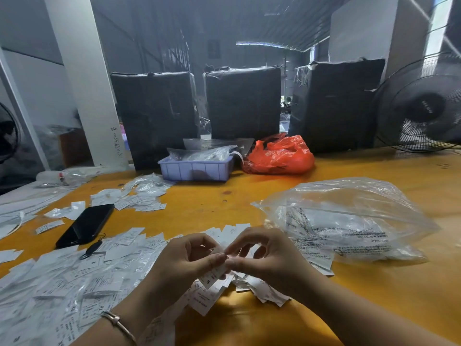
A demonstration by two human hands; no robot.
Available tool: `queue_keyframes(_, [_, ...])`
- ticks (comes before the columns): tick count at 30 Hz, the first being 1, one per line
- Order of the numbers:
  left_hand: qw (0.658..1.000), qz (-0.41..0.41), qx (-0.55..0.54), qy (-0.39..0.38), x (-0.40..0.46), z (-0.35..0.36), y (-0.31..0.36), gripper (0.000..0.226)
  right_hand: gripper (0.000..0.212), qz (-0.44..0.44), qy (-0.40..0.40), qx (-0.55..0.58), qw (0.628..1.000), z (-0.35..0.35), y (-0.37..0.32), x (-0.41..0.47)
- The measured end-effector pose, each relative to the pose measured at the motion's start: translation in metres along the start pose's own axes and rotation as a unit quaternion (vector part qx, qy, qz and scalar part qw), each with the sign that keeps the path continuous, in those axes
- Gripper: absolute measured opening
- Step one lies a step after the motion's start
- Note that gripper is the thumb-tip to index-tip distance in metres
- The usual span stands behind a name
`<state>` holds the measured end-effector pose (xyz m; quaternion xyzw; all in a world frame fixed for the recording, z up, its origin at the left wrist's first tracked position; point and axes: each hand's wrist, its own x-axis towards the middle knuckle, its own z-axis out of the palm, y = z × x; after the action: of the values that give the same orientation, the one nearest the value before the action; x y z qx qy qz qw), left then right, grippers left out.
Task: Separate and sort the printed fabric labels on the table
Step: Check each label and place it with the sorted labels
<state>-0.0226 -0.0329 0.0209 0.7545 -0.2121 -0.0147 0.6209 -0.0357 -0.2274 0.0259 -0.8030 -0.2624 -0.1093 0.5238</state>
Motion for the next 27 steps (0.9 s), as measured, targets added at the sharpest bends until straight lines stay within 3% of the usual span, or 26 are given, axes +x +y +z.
queue_keyframes(9, [0.998,-0.020,0.030,-0.055,-0.002,-0.002,-0.002,0.036,0.020,-0.009,0.025,-0.002,1.000,0.002,0.008,0.002])
queue_keyframes(14, [0.997,0.018,0.065,-0.025,0.000,-0.002,0.001,0.019,0.023,-0.013,0.054,0.005,0.998,0.004,0.007,0.002])
queue_keyframes(17, [0.998,0.013,0.068,0.006,0.000,-0.009,0.004,0.020,0.014,-0.013,0.070,-0.092,0.993,-0.007,0.009,0.004])
queue_keyframes(20, [0.992,0.011,0.110,0.055,0.001,-0.022,0.004,0.006,0.004,0.024,0.088,-0.273,0.958,-0.028,0.017,0.007])
queue_keyframes(23, [0.970,-0.001,0.196,0.141,0.002,-0.034,0.001,0.026,0.010,0.089,0.144,-0.357,0.919,-0.049,0.027,0.011])
queue_keyframes(27, [0.933,-0.018,0.288,0.215,0.002,-0.048,0.002,0.029,0.026,0.183,0.201,-0.452,0.850,-0.072,0.042,0.011])
